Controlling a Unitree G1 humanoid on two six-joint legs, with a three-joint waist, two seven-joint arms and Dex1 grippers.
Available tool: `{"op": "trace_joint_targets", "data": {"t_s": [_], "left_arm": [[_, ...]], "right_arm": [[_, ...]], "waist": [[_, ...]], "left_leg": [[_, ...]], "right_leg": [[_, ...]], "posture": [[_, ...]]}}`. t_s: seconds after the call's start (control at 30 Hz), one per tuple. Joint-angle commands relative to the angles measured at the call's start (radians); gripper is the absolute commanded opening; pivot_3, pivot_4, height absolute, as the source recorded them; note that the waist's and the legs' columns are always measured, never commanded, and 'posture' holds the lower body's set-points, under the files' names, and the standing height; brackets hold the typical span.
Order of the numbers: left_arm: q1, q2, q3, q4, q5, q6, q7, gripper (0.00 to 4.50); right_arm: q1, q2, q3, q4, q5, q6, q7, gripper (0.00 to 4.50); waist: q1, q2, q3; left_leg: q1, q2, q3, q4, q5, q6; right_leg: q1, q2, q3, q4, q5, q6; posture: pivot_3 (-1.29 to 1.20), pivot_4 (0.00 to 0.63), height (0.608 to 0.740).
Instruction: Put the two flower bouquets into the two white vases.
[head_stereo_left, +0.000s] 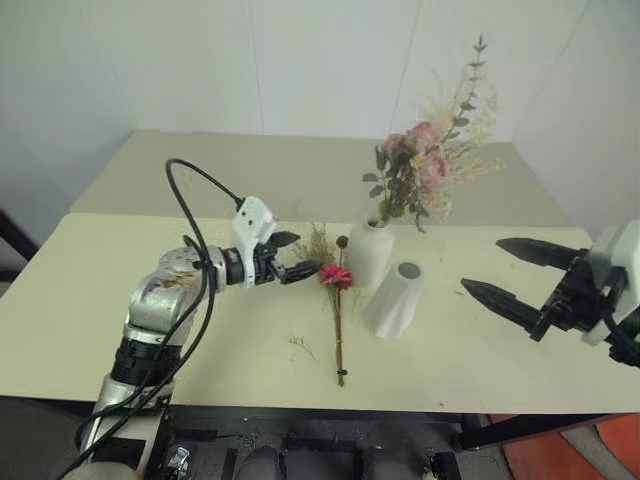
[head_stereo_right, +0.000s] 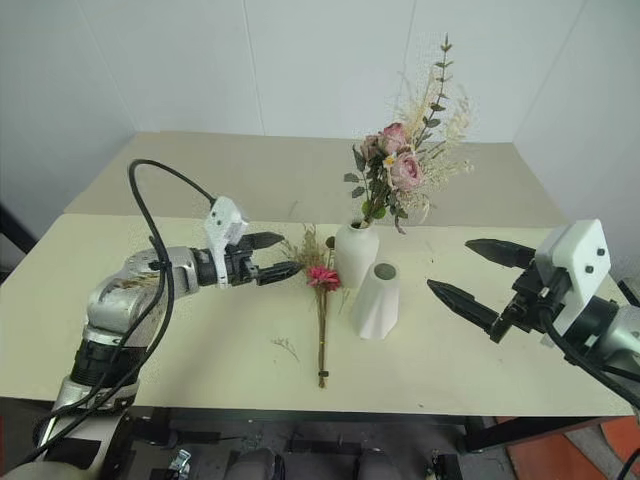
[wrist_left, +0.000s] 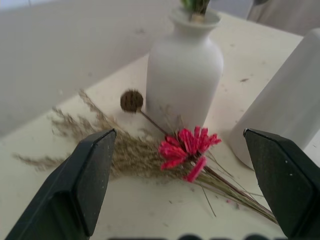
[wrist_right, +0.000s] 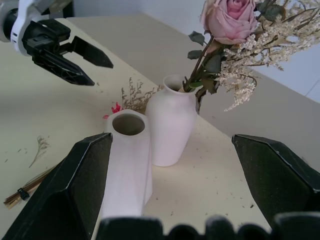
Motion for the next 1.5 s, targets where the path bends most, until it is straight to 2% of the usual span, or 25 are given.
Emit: {"op": "trace_joint_targets", "data": {"t_s": [0.03,0.13,0.23,0.43,0.83,1.03,1.13,1.5], "left_arm": [[-0.092,-0.064,-0.007,-0.051,-0.039,0.306,0.115,4.44],[-0.144,-0.130,0.002,-0.035,-0.041,0.491,0.183,4.44],[-0.181,-0.171,-0.003,0.035,-0.022,0.572,0.245,4.44],[-0.196,-0.215,-0.055,0.136,0.005,0.582,0.355,4.44],[-0.164,-0.278,-0.081,0.138,-0.036,0.582,0.429,4.44],[-0.150,-0.300,-0.132,0.164,-0.043,0.582,0.468,4.44],[-0.154,-0.323,-0.142,0.186,-0.032,0.582,0.486,3.86],[-0.140,-0.302,-0.163,0.196,-0.053,0.582,0.494,0.53]], "right_arm": [[-0.027,-0.018,-0.003,0.003,0.007,-0.010,0.011,4.50],[-0.034,-0.020,-0.002,0.008,0.004,-0.009,0.016,4.50],[-0.034,-0.022,-0.003,0.008,0.004,-0.009,0.018,4.50],[-0.033,-0.019,-0.007,0.003,0.004,-0.010,0.017,4.50],[-0.021,-0.005,-0.008,-0.011,0.005,-0.014,0.003,4.50],[-0.025,-0.002,0.000,-0.011,0.006,-0.017,0.001,4.50],[-0.031,-0.001,0.008,-0.010,0.004,-0.018,-0.002,4.50],[-0.016,0.013,-0.001,-0.024,0.009,-0.014,-0.008,4.50]], "waist": [[-0.003,0.000,0.000],[-0.006,0.000,0.000],[-0.012,0.000,0.000],[-0.018,0.000,0.000],[-0.014,0.000,0.000],[-0.012,0.001,0.000],[-0.009,0.001,-0.001],[-0.005,0.001,-0.001]], "left_leg": [[0.000,0.000,0.000,0.000,0.000,0.000],[0.000,0.000,-0.001,0.000,0.000,0.000],[0.000,0.000,-0.001,0.000,0.000,0.000],[0.001,-0.001,-0.001,-0.001,0.000,0.000],[0.001,-0.001,-0.001,-0.001,0.000,0.000],[0.002,-0.001,-0.001,-0.001,0.000,0.000],[0.003,-0.001,-0.001,0.000,0.000,0.000],[0.003,-0.002,-0.001,-0.001,0.000,0.000]], "right_leg": [[0.000,0.000,0.000,0.000,0.000,0.000],[0.000,0.000,0.000,0.000,0.000,0.000],[0.000,0.000,0.000,0.000,0.000,0.000],[0.000,0.000,0.001,0.001,0.000,0.000],[0.000,0.000,0.001,0.000,0.000,0.000],[0.001,0.000,0.001,0.001,0.000,0.000],[0.002,0.000,0.001,0.000,0.000,0.000],[0.002,0.000,0.001,0.000,0.000,-0.001]], "posture": [[0.00,0.150,0.740],[0.00,0.150,0.740],[0.00,0.150,0.740],[0.00,0.150,0.740],[0.00,0.150,0.740],[0.00,0.150,0.740],[0.00,0.150,0.740],[0.00,0.150,0.740]]}}
